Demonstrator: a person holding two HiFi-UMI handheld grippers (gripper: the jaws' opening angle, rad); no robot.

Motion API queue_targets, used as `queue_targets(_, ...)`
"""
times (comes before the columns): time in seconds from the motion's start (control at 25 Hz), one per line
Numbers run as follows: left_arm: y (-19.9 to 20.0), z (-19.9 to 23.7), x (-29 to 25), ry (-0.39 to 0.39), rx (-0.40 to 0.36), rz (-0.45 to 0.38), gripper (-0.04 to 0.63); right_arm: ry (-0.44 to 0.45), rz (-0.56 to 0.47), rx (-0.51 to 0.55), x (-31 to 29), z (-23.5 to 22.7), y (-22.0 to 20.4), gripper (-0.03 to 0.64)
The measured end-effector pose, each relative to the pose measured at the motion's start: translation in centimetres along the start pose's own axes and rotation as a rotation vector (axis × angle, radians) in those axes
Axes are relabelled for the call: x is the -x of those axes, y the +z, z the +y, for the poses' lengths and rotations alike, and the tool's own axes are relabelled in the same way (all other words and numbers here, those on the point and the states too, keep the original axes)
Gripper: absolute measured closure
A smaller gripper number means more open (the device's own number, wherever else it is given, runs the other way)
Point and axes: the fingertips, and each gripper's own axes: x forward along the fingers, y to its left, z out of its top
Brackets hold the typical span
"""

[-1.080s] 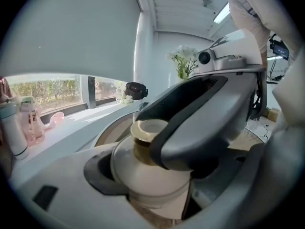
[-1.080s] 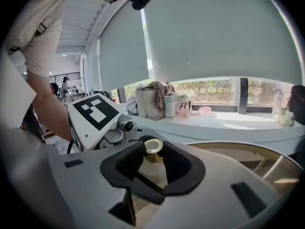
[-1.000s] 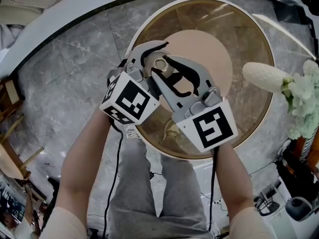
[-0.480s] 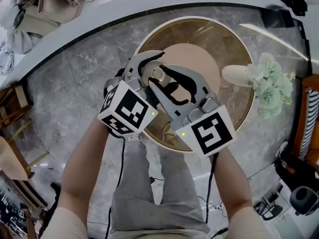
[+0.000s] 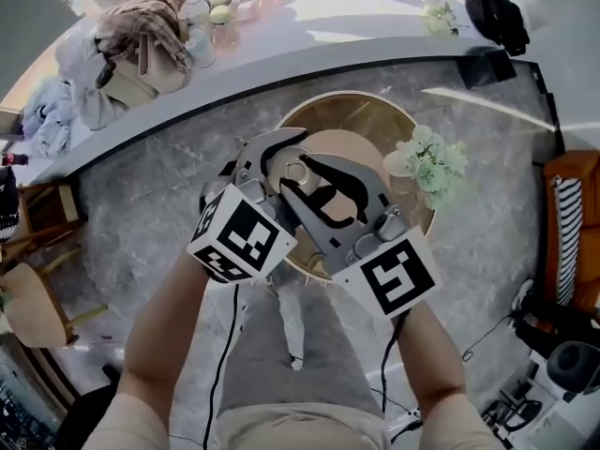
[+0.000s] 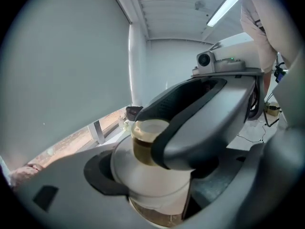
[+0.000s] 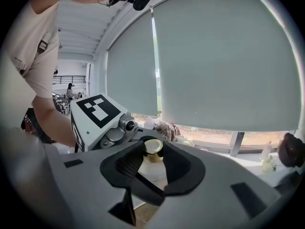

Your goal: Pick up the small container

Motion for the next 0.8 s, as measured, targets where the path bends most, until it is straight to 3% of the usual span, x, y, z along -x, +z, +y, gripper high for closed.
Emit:
queue_targets(0.4,14.6,-3.8,9.5,0.019,-0.078,-0.032,0.267,-0.044,-0.055,0.065,8.5,5.1,15.0,0.492)
queue_targets(0.8,24.7,-8.8,17.3,0.027,-0.103,-0.086,0.267,-0.067,-0.085,0.132,15.8,11.0,24.8,0.492)
